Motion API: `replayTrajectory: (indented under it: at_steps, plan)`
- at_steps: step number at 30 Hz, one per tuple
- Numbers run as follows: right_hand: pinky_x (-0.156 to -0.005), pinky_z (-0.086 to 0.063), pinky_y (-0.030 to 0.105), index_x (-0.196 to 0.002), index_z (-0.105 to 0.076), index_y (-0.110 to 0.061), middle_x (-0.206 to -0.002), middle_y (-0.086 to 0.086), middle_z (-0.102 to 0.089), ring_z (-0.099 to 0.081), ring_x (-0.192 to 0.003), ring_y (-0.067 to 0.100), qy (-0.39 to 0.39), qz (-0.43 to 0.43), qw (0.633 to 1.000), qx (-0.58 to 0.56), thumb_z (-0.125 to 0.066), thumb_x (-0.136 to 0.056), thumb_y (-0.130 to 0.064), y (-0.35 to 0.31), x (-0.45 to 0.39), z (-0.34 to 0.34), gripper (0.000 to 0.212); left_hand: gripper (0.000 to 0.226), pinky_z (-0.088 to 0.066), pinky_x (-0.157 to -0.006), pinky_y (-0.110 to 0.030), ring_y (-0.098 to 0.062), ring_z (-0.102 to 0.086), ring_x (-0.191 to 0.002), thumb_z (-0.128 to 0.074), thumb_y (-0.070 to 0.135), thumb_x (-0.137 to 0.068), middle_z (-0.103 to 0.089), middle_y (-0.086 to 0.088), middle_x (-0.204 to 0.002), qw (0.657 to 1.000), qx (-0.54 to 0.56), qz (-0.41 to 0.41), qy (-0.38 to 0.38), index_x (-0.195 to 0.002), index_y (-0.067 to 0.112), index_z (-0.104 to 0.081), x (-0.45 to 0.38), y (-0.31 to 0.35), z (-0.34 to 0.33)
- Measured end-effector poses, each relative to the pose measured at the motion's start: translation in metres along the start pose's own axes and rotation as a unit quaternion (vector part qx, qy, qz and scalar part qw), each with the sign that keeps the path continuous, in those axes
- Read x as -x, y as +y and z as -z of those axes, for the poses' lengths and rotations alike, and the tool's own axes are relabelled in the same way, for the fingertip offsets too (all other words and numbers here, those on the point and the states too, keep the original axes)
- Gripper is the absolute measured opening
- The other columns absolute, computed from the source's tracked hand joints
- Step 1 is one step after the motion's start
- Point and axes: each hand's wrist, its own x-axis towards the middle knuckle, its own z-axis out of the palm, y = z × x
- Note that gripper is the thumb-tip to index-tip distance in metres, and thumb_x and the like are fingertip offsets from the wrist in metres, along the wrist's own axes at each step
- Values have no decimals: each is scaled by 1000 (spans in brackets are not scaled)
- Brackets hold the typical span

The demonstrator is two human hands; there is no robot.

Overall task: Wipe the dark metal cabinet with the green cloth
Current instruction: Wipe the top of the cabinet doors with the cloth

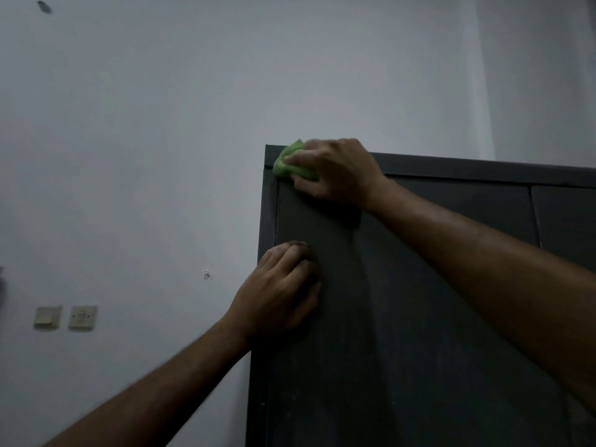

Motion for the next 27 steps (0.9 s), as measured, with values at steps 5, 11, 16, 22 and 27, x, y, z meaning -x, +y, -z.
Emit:
replayTrajectory:
  at_steps: [5,11,16,22,27]
  plan:
    - [-76,-53,35,-125,-65,-33,-121,0,-67,-67,-101,28,38,-54,998,-11,-49,-94,-43,-7,-15,-4,37,27,-47,-103,-39,-29,-56,-123,-58,33,-95,-62,-12,-122,1000,-1,-2,-2,-107,11,-68,0,0,0]
    - [-66,-54,36,-115,-71,-22,-112,6,-71,-69,-85,31,6,-23,1000,0,-57,-92,-40,4,27,6,32,26,-48,-103,-39,-28,-57,-121,-57,33,-96,-62,-12,-122,1000,10,-1,1,-105,11,-67,1,-1,-2]
    - [-68,-51,35,-117,-69,-23,-106,5,-71,-67,-87,30,61,-90,994,2,-54,-93,-41,6,8,3,34,27,-50,-101,-40,-29,-59,-118,-55,31,-97,-64,-14,-120,1000,7,-3,12,-105,9,-69,0,-1,-1]
    - [-63,-55,37,-110,-73,-21,-108,7,-73,-70,-82,33,17,-47,999,20,-60,-89,-39,19,47,13,30,38,-46,-102,-37,-27,-55,-121,-55,39,-96,-58,-14,-130,1000,13,2,2,-120,11,-64,-1,1,1]
    - [-68,-54,38,-112,-70,-24,-107,4,-72,-68,-87,31,52,-110,993,11,-53,-92,-42,14,29,9,31,44,-48,-102,-40,-28,-55,-123,-54,41,-96,-58,-15,-133,1000,5,2,-11,-125,10,-63,-2,1,3]
